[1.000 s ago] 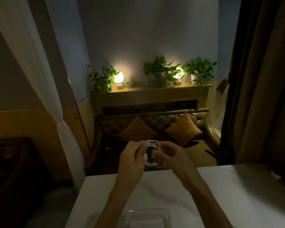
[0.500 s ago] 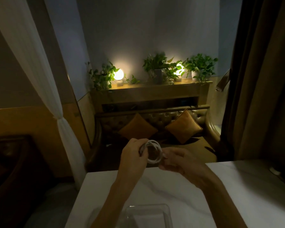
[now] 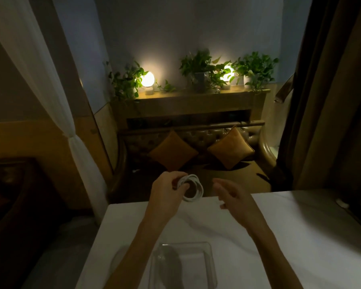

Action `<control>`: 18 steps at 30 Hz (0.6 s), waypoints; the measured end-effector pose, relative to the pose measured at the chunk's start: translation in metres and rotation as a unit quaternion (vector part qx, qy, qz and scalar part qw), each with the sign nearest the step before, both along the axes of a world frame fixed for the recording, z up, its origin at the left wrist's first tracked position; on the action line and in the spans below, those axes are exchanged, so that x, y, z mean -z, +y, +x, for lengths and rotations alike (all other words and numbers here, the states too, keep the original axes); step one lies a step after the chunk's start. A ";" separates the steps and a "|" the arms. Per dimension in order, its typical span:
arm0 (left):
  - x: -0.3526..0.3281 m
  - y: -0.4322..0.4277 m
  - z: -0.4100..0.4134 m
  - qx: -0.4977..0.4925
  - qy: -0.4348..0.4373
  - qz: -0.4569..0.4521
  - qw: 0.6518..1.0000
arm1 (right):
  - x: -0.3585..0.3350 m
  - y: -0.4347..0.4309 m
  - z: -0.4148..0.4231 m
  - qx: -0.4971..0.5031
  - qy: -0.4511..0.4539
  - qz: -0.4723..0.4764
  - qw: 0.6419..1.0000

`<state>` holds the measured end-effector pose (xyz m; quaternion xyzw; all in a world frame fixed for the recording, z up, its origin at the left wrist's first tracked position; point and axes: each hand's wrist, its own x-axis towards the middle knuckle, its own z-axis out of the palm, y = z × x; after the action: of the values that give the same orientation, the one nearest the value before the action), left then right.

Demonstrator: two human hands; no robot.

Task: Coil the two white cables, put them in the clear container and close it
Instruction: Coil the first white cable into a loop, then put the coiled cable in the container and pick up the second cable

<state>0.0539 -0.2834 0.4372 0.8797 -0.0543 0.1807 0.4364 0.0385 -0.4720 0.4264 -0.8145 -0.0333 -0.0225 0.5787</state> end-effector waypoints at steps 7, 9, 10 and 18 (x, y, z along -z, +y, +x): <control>0.040 0.010 -0.003 0.001 0.086 -0.078 0.993 | 0.042 0.033 -0.014 -0.052 0.163 0.158 0.973; 0.058 0.015 -0.005 0.011 0.117 -0.082 0.990 | 0.065 0.041 -0.011 -0.035 0.188 0.206 0.960; 0.069 0.017 -0.006 0.015 0.137 -0.094 0.986 | 0.079 0.045 -0.008 -0.022 0.202 0.213 0.956; 0.215 0.072 0.002 -0.134 0.355 -0.113 0.918 | 0.211 0.066 0.012 0.076 0.356 0.146 0.920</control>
<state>0.0555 -0.2115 0.2224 0.8301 0.2431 -0.0823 0.4951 0.0503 -0.4057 0.2150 -0.6756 0.2406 0.2200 0.6613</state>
